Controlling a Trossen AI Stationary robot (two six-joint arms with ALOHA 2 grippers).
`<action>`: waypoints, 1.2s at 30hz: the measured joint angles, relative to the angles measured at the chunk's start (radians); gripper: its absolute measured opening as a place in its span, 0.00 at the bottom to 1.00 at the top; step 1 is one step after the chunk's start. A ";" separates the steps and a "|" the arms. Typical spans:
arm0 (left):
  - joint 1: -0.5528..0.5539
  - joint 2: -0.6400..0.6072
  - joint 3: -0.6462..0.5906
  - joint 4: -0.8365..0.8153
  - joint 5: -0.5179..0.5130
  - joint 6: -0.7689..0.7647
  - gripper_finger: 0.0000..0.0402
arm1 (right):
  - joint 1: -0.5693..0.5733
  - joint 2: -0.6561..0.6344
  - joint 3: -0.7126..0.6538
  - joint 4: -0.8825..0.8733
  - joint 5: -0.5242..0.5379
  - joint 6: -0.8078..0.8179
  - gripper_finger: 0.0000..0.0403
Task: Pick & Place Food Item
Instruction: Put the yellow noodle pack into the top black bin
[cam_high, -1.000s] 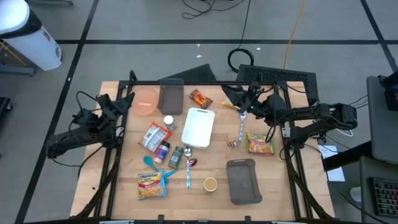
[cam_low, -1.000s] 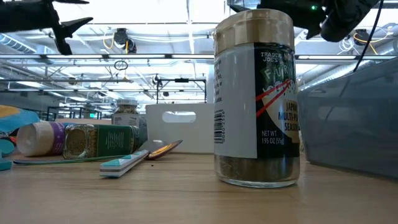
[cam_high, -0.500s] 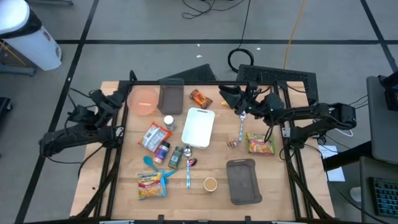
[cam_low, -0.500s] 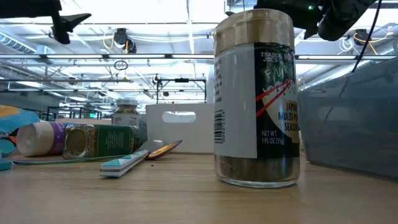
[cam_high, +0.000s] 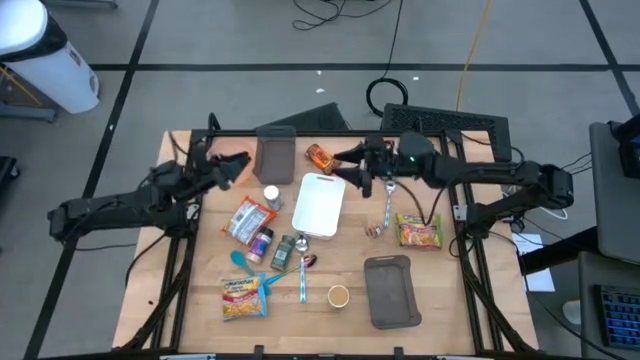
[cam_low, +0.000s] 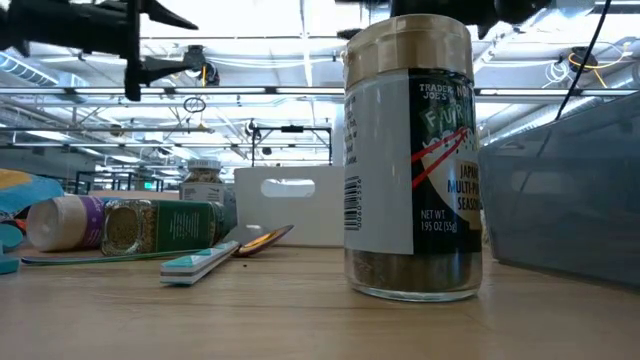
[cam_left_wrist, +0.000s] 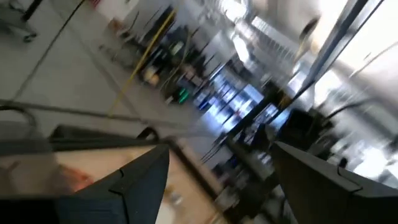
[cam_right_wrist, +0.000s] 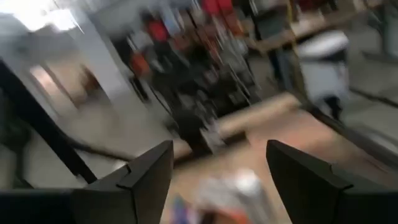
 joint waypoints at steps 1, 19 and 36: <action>0.000 0.020 0.029 -0.047 0.009 0.025 0.73 | -0.011 0.000 0.026 -0.076 0.003 -0.029 0.62; 0.001 0.226 0.281 -0.272 0.022 0.289 0.73 | -0.310 -0.001 0.068 -0.836 0.144 0.161 0.64; 0.034 0.293 0.280 -0.250 0.072 0.256 0.73 | -0.358 -0.336 -0.384 -0.669 0.137 0.510 0.63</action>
